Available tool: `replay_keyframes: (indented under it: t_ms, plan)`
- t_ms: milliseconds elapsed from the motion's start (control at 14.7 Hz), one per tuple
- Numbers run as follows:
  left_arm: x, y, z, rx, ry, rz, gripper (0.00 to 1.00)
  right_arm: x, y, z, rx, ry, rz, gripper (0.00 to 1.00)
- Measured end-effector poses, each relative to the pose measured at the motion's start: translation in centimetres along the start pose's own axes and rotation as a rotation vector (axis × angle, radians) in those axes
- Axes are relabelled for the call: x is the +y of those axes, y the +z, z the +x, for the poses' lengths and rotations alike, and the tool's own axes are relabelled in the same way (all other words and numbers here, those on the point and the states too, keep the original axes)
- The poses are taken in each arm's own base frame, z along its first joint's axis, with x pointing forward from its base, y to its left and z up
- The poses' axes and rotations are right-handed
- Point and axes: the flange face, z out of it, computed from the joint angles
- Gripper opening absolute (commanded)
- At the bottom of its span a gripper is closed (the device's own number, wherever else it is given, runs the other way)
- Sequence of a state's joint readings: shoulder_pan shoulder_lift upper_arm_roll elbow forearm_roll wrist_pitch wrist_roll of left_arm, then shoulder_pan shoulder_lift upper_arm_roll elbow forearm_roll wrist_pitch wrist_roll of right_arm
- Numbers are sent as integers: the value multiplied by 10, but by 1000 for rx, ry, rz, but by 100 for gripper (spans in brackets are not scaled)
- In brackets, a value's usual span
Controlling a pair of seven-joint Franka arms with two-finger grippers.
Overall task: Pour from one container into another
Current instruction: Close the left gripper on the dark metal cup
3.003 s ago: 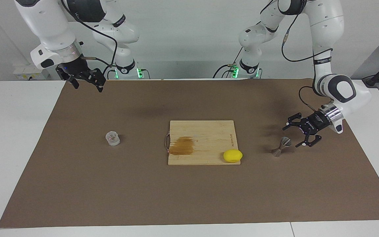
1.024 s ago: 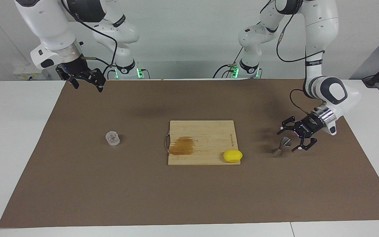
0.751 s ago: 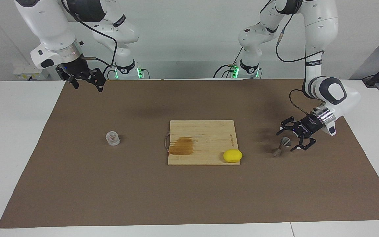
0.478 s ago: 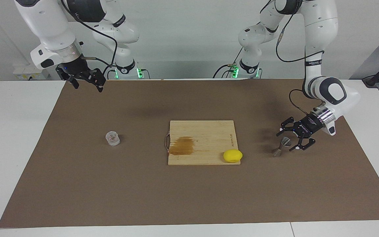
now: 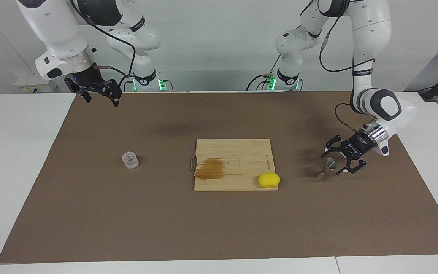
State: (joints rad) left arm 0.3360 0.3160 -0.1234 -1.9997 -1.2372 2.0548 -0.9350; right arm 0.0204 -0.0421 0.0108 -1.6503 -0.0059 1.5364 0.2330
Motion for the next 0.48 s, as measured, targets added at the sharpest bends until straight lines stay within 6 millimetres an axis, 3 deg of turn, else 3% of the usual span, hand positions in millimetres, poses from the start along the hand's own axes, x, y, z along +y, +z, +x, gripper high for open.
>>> replay_keyframes:
  t_ms: [68,136,478]
  plan:
    - [0,0,0,0,0,0,4,0,0,0,0,0,0,100]
    - [0,0,0,0,0,0,0,0,0,0,0,0,0,100]
    - [-1,1,-2,-10,-3,2,0,0,0,0,0,0,0,100]
